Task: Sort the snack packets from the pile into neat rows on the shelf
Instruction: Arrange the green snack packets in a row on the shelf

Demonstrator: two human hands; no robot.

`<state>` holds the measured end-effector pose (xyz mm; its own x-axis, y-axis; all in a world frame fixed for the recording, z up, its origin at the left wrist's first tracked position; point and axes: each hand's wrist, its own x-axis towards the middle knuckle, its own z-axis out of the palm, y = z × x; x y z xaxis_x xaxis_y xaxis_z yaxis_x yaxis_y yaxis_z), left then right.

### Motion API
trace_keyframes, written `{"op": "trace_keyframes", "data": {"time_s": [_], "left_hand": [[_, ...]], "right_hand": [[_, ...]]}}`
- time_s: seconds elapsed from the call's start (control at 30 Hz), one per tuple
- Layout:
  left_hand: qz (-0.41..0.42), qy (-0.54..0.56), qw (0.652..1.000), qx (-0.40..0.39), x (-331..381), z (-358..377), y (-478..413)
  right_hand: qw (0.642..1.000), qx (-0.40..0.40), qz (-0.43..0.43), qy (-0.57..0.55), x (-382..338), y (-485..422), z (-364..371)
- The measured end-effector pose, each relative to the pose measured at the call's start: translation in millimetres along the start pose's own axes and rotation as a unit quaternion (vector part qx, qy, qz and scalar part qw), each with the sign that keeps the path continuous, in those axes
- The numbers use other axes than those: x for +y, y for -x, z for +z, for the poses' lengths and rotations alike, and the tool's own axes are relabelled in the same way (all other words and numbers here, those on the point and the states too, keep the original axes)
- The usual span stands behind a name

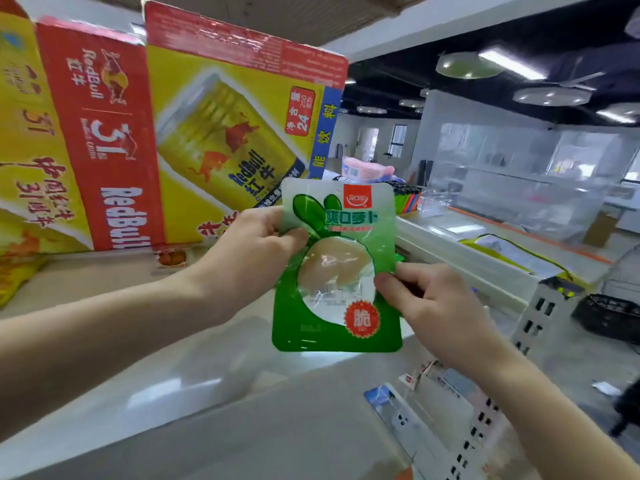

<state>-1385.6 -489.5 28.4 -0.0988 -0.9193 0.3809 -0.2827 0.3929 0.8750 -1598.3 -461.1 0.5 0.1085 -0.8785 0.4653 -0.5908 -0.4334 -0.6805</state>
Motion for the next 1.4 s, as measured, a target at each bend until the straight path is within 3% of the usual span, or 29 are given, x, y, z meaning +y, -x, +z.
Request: {"op": "trace_keyframes", "data": {"time_s": [0.2,0.4,0.53,0.73,0.87,1.0,1.13,1.3,1.4], "left_hand": [[0.023,0.038,0.994,0.1,31,40,-32],[0.089,0.007,0.984,0.153,67,75,-70],[0.099,-0.027,0.975,0.197,71,89,-98],[0.03,-0.121,0.965,0.231,34,96,-124],[-0.057,-0.276,0.938,0.204,2,99,-132],[-0.09,-0.389,0.907,0.136,-23,111,-136],[-0.104,-0.491,0.863,0.056,-52,121,-138],[-0.127,-0.557,0.817,0.076,-59,126,-135],[-0.099,-0.607,0.783,0.092,-61,128,-132]], "right_hand": [[0.99,-0.037,-0.093,0.102,17,-61,-62],[0.967,-0.057,-0.186,0.163,14,-121,-134],[0.975,-0.077,-0.163,0.133,28,-155,-149],[0.964,-0.198,-0.084,0.156,68,-191,-118],[0.932,-0.253,-0.075,0.247,89,-205,-91],[0.876,-0.298,-0.102,0.366,100,-200,-67],[0.821,-0.216,-0.169,0.502,102,-180,-49],[0.777,-0.207,-0.19,0.563,95,-176,-44],[0.759,-0.217,-0.196,0.582,96,-176,-42]]}}
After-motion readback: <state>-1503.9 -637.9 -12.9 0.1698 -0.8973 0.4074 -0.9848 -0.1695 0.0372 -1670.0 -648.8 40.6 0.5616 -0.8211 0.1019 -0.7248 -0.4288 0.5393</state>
